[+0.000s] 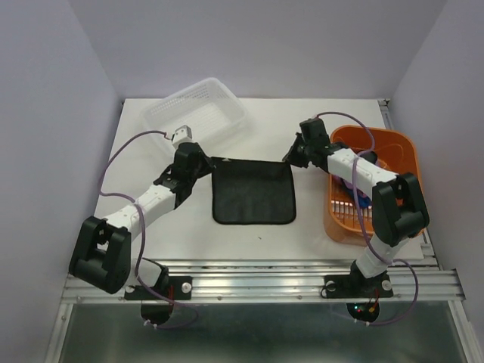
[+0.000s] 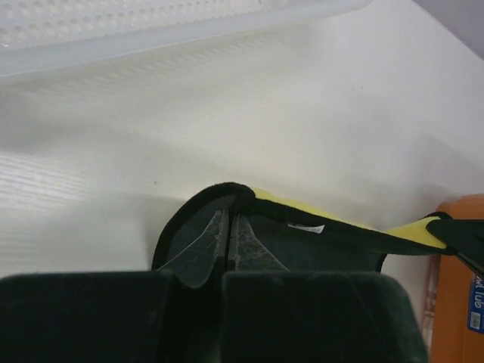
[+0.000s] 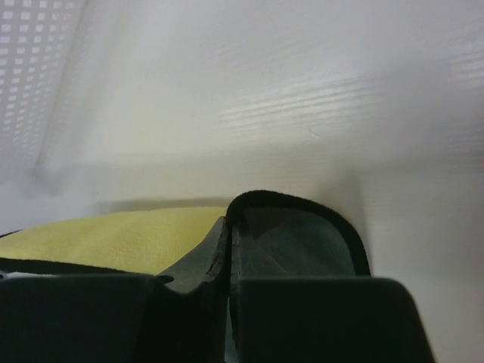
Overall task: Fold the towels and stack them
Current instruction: Fold the towel
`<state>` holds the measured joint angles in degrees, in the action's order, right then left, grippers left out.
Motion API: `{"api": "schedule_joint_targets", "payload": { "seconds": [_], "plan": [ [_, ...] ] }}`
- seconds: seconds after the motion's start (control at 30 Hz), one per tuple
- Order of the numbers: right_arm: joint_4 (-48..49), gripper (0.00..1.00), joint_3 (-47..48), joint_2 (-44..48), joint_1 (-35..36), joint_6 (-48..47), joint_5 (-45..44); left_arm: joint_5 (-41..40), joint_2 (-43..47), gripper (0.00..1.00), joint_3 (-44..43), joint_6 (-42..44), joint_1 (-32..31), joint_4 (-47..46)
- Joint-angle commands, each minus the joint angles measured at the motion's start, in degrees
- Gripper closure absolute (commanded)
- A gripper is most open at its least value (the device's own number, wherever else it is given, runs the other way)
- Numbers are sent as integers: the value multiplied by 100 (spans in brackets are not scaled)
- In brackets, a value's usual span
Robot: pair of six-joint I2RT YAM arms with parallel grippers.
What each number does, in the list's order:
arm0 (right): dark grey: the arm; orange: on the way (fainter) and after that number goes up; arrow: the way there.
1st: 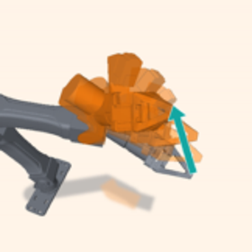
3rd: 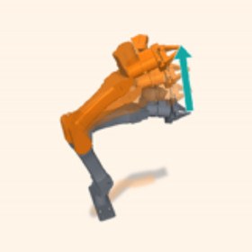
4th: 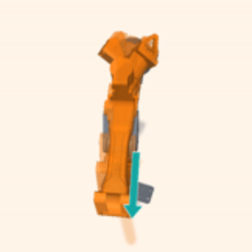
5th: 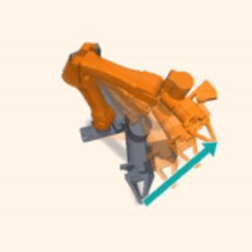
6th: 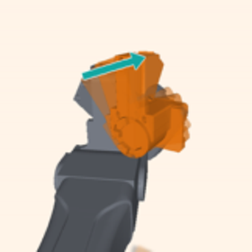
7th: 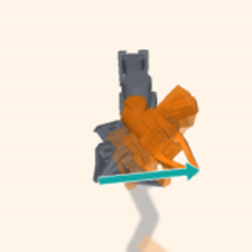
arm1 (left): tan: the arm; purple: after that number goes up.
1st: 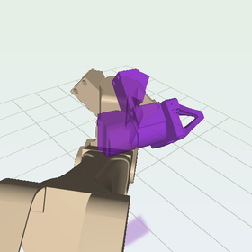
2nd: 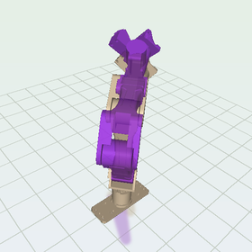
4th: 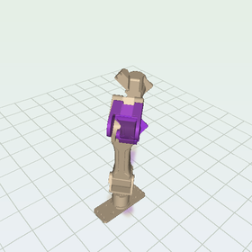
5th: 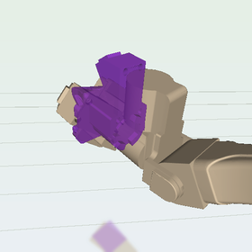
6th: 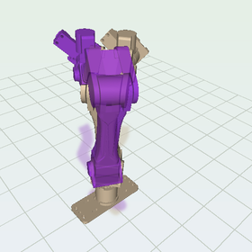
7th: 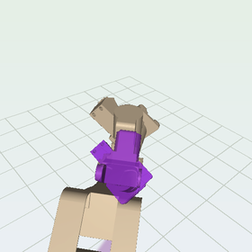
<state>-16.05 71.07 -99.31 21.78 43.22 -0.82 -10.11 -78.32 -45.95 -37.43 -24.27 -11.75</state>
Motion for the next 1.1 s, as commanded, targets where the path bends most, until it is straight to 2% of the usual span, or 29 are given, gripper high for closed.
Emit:
{"api": "schedule_joint_targets", "payload": {
  "seconds": [0.0, 0.37, 0.6, 1.07],
  "plan": [
    [208, 99, -523, 491, 28, -113, 302, 17, 554, 100, 489, -71, 37, -56],
    [261, 99, -1744, 1535, 712, 230, -347, 721, 1994, 100, 2141, -659, -148, -179],
    [-310, 99, -2113, 2038, 1389, 555, -1209, 985, 2944, 100, 2985, -1046, -480, -100],
    [-117, 99, -3081, 2513, 1610, 1083, -1377, 730, 3341, 100, 3242, -1556, -728, 682]
  ]
}}
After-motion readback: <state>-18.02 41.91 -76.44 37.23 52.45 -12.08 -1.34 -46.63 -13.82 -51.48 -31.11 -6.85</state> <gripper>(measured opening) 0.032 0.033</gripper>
